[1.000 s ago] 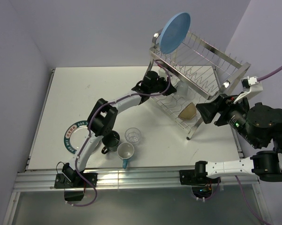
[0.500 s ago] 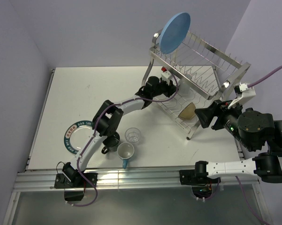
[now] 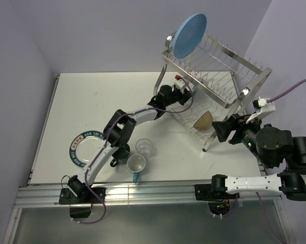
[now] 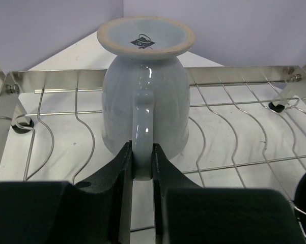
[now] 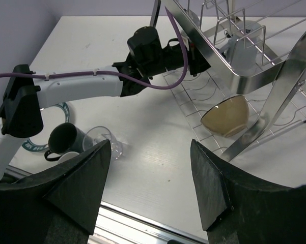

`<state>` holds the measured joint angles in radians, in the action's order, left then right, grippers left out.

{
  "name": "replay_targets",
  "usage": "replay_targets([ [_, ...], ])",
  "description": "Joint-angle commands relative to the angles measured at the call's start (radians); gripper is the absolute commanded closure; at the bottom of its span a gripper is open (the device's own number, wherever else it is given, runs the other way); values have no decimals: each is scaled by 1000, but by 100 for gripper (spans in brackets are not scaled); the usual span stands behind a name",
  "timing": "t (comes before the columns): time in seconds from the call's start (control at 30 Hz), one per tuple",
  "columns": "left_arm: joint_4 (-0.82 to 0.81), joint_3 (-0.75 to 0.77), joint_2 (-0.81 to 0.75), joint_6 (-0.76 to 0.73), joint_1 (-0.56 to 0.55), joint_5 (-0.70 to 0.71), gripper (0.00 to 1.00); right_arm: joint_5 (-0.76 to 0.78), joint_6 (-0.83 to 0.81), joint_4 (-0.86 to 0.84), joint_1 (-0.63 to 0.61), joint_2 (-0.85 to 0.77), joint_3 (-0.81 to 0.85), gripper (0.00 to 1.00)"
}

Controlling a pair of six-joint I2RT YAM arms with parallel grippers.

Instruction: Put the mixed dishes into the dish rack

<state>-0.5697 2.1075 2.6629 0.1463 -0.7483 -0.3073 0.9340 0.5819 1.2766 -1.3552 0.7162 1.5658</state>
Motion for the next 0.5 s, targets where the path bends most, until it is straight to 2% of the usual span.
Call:
replay_targets([
  [0.0,-113,74,29,-37,9,16,100,35,-7,-74,-1,-46,-35,29],
  [0.27,-164,129,84,-50,9,37,98,45,-34,-115,-2,-95,-113,30],
  [0.3,-165,131,84,-48,9,42,92,43,-42,-132,-1,-98,-119,29],
  [0.33,-174,126,83,-47,9,45,74,45,-48,-134,-2,-100,-118,29],
  [0.4,-174,124,81,-45,10,46,67,46,-54,-131,-1,-100,-101,29],
  [0.43,-170,131,84,-40,10,51,51,48,-65,-131,-2,-97,-95,30],
  [0.47,-161,141,89,-39,10,54,40,52,-70,-129,-1,-95,-87,29],
])
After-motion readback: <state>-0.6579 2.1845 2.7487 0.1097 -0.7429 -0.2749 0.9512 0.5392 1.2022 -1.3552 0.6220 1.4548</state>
